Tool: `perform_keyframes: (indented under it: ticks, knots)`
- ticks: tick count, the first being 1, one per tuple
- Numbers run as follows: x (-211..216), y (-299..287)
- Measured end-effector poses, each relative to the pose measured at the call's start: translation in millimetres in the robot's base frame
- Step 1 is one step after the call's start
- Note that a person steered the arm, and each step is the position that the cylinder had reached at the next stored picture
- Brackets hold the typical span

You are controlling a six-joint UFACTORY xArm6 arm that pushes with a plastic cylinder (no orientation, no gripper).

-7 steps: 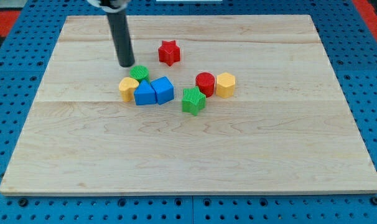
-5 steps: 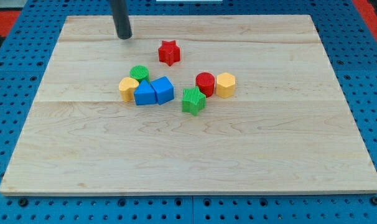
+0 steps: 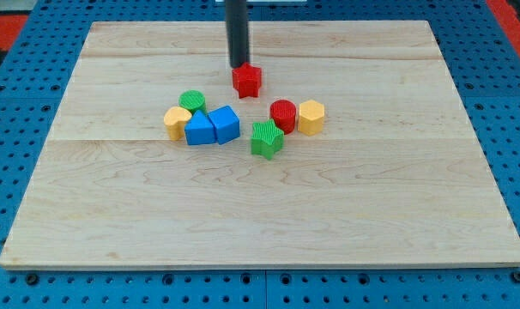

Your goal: Move red star towards blue cube

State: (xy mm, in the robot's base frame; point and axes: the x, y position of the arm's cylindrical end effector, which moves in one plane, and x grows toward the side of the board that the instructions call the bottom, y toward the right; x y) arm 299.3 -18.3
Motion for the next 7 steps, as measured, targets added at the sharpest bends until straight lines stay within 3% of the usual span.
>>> perform_keyframes:
  ticks: [1, 3, 6, 7]
  knots:
    - [31.2, 24.5]
    - [38.6, 36.3]
    - [40.2, -24.5]
    - [60.2, -28.0]
